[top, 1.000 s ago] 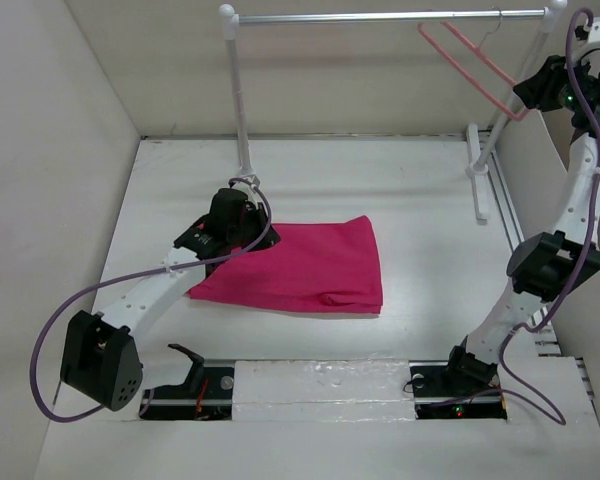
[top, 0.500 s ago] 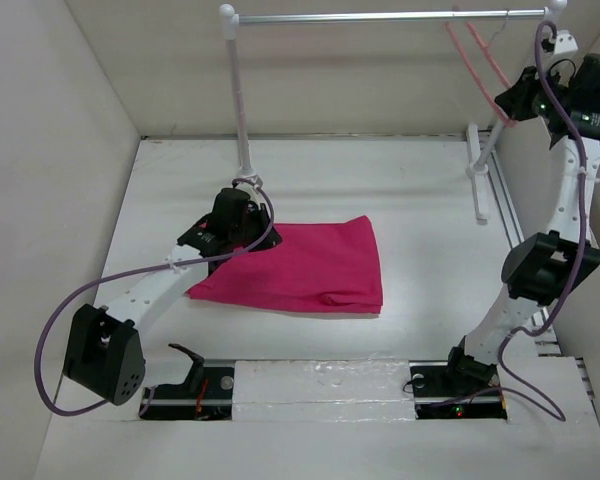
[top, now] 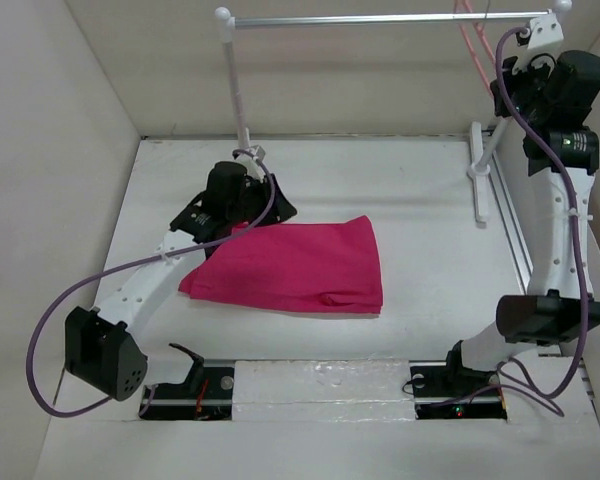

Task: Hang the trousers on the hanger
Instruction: Pick up the hanger from the clothesline, then place the trousers on the hanger.

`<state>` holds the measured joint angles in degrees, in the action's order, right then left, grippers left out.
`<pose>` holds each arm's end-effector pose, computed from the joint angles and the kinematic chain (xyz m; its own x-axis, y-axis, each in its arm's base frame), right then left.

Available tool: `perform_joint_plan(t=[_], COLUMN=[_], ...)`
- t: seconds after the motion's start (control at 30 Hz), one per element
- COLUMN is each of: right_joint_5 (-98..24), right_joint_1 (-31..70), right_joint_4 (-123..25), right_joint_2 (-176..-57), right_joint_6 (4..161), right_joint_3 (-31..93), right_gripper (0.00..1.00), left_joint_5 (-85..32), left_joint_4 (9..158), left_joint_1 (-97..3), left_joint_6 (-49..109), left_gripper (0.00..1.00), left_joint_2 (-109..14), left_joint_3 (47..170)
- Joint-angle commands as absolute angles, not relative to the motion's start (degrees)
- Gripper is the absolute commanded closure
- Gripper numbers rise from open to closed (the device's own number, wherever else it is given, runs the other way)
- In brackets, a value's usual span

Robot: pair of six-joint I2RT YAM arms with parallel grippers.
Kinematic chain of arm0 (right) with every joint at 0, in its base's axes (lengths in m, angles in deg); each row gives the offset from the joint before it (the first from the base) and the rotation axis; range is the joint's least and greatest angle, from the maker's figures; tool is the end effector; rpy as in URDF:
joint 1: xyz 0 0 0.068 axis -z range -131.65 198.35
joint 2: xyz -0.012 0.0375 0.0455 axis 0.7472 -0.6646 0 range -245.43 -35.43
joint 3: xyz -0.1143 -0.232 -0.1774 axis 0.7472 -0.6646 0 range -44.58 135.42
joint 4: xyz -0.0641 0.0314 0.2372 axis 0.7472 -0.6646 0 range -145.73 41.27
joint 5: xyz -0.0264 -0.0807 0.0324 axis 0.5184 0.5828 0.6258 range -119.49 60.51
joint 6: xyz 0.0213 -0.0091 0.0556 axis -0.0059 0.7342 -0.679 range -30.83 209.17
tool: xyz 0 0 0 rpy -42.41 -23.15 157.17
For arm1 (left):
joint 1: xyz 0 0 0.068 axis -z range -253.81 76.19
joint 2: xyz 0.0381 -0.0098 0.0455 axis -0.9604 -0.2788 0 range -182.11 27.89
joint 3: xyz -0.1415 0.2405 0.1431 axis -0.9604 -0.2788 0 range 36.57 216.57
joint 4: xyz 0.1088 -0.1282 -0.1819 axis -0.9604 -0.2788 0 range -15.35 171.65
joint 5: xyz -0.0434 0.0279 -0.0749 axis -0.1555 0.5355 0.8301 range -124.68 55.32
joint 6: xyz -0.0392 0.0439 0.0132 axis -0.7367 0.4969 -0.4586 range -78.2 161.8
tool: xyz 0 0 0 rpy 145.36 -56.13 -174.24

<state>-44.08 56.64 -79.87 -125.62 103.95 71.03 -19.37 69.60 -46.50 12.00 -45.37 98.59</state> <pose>0.3181 -0.0351 0.5608 -0.0678 -0.2398 -0.9685 -0.1301 0.9645 -0.2297 0.2406 -0.1377 0.3741 -0.6319 -0.2132 -0.7452 0.3964 0.7373 -0.5470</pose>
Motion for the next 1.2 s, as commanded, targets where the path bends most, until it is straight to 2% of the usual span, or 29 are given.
perform_joint_plan(t=[0.0, 0.13, 0.4, 0.57, 0.67, 0.73, 0.83, 1.07, 1.17], right_joint_5=[-34.6, -30.73, -34.05, -31.78, -29.84, -28.1, -26.95, -23.34, -21.59], right_joint_1=[55.12, 52.75, 53.1, 46.87, 41.52, 36.87, 34.74, 29.1, 26.73], right_joint_4=[-73.18, -71.5, -68.08, -70.0, -69.74, -70.95, -71.75, -74.74, -75.45], right_joint_2=[-120.87, -115.42, -111.55, -103.65, -96.37, -90.31, -87.91, -81.84, -81.13], right_joint_6=[106.39, 107.01, 107.36, 107.36, 104.73, 101.49, 99.54, 96.55, 96.2], right_joint_3=[65.59, 56.71, 47.28, 37.97, 27.96, 20.16, 16.25, 11.15, 10.36], right_gripper=[1.0, 1.0, 1.0, 1.0, 1.0, 1.0, 1.0, 1.0, 1.0], left_joint_5=[-15.79, -14.55, -9.89, -10.33, -11.47, -14.01, -14.9, -15.43, -15.6], left_joint_4=[69.35, 66.98, 68.55, 70.4, 73.65, 73.05, 73.04, 77.17, 76.03], left_joint_1=[-46.3, -43.59, -40.86, -35.94, -32.34, -28.93, -27.76, -25.92, -25.91], left_joint_6=[12.1, 11.48, 7.09, 2.53, -0.55, -2.75, -4.77, -9.61, -10.67], left_gripper=[0.62, 0.55, 0.52, 0.47, 0.44, 0.43, 0.43, 0.45, 0.53], left_joint_2=[-45.85, -50.93, -59.91, -65.79, -70.1, -76.21, -80.21, -84.87, -86.98], left_joint_3=[106.16, 118.7, 131.57, 139.22, 142.82, 148.76, 151.78, 149.86, 150.91])
